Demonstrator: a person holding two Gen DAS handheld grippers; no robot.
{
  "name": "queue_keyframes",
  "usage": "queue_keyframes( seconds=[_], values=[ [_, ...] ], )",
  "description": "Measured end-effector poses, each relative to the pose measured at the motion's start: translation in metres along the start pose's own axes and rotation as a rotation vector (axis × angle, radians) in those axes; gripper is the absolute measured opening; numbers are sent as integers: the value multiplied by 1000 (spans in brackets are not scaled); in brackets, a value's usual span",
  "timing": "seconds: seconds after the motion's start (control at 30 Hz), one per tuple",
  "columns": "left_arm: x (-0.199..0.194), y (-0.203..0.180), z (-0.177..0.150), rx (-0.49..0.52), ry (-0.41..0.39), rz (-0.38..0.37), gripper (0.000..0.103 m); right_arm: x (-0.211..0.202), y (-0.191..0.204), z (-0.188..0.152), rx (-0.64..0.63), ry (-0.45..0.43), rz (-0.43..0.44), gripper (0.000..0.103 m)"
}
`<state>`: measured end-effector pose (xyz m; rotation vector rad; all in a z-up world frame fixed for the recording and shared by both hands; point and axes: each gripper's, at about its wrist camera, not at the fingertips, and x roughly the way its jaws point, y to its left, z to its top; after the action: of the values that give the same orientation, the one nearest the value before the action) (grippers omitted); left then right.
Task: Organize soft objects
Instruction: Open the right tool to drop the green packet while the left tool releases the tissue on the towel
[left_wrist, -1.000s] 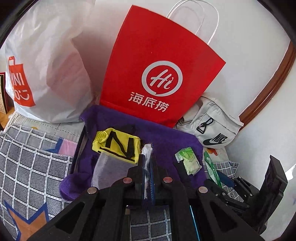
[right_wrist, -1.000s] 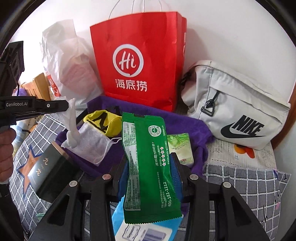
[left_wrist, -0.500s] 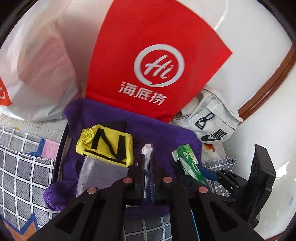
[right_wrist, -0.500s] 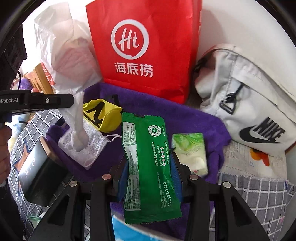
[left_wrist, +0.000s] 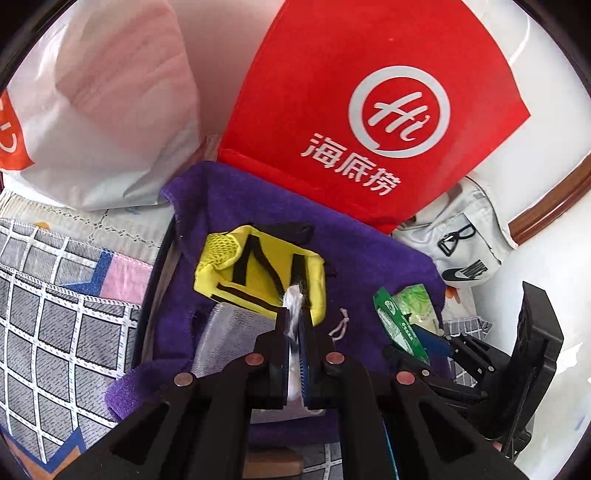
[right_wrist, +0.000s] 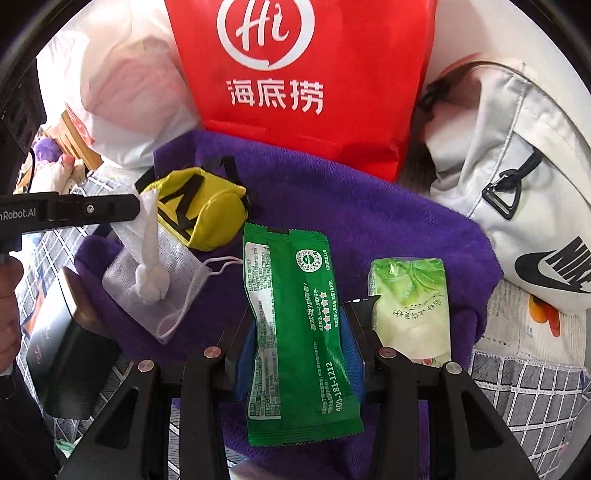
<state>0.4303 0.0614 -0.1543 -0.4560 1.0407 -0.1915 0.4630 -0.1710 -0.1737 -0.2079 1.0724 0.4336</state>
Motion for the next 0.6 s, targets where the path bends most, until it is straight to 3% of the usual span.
queue_keyframes(
  seconds=[0.3,0.37,0.43,0.6],
  values=[
    [4,8,1,-18,30,9,5,10,1,4,2,29,-14,45],
    [4,9,1,-25,33,9,9,10,4,5,-2,20,-16,50],
    [2,11,0,-30,34,14,24,9,7,6,-11,7,-20,56],
    [-9,14,-2,-48,32,48,27,-6,8,6,3,-30,-28,58]
  ],
)
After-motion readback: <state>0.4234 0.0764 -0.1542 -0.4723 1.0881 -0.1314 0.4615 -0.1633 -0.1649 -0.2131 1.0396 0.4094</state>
